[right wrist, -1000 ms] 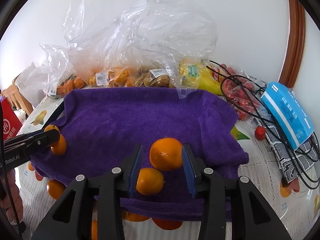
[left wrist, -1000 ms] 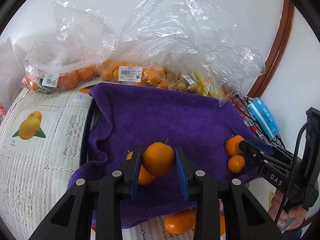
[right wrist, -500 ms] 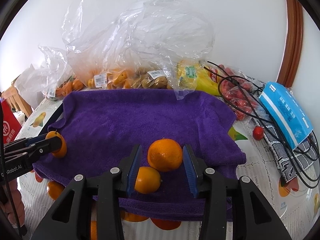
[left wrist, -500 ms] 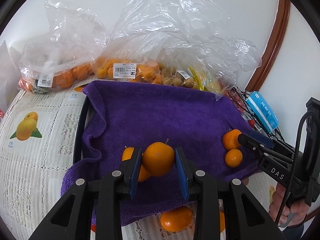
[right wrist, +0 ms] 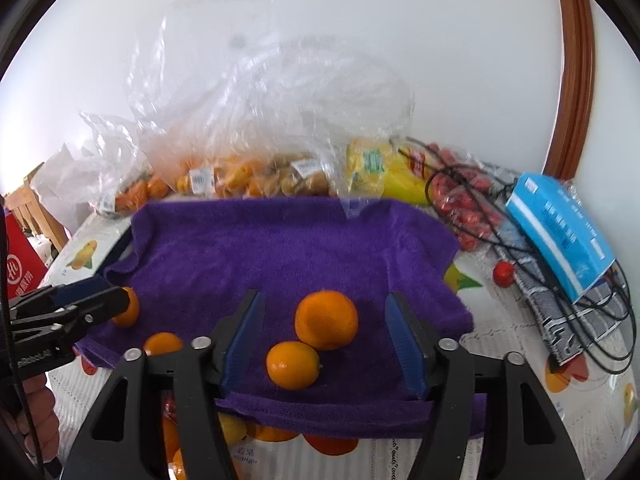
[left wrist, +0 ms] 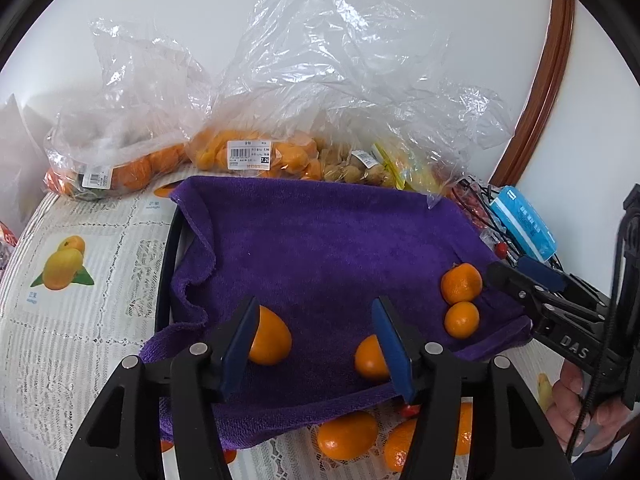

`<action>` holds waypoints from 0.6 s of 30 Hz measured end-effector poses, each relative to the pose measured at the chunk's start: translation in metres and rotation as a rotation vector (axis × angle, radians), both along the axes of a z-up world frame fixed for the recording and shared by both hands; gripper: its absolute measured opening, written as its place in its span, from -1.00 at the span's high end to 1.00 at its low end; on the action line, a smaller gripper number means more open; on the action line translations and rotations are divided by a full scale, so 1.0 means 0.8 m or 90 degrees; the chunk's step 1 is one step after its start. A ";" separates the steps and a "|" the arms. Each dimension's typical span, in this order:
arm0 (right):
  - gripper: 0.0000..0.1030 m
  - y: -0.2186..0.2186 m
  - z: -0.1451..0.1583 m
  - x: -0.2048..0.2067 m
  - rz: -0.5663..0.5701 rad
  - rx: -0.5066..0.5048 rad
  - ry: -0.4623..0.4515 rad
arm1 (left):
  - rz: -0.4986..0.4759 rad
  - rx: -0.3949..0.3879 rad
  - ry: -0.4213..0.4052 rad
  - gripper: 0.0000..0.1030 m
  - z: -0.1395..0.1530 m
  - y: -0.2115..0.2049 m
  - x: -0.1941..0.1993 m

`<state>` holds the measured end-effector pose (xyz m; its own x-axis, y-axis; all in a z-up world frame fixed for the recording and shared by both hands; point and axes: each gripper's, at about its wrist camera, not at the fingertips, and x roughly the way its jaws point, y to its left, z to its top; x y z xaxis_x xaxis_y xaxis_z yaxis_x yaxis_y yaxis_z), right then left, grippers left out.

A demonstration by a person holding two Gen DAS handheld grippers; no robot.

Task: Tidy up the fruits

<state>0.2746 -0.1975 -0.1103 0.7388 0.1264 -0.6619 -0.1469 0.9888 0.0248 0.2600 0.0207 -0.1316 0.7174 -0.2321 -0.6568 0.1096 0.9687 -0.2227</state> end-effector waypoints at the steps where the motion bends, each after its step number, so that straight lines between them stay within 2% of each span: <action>1: -0.47 0.001 0.003 -0.002 0.000 0.000 -0.005 | 0.001 0.002 -0.003 -0.10 0.001 0.000 -0.001; 4: -0.48 0.004 0.012 -0.015 -0.004 0.007 -0.012 | 0.004 0.006 -0.006 -0.11 0.004 -0.001 -0.003; 9: -0.48 0.005 0.029 -0.048 -0.014 -0.008 -0.031 | 0.002 0.009 -0.055 -0.11 0.023 -0.003 -0.023; 13: -0.48 -0.002 0.042 -0.070 -0.031 -0.016 -0.039 | -0.015 0.001 -0.056 -0.11 0.031 -0.004 -0.038; 18: -0.48 -0.008 0.054 -0.094 -0.039 -0.008 -0.045 | -0.006 -0.017 -0.049 -0.11 0.035 0.002 -0.061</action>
<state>0.1995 -0.2039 -0.0674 0.7900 0.0713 -0.6090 -0.0864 0.9962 0.0045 0.2108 0.0227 -0.1038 0.7635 -0.2557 -0.5930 0.1364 0.9614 -0.2389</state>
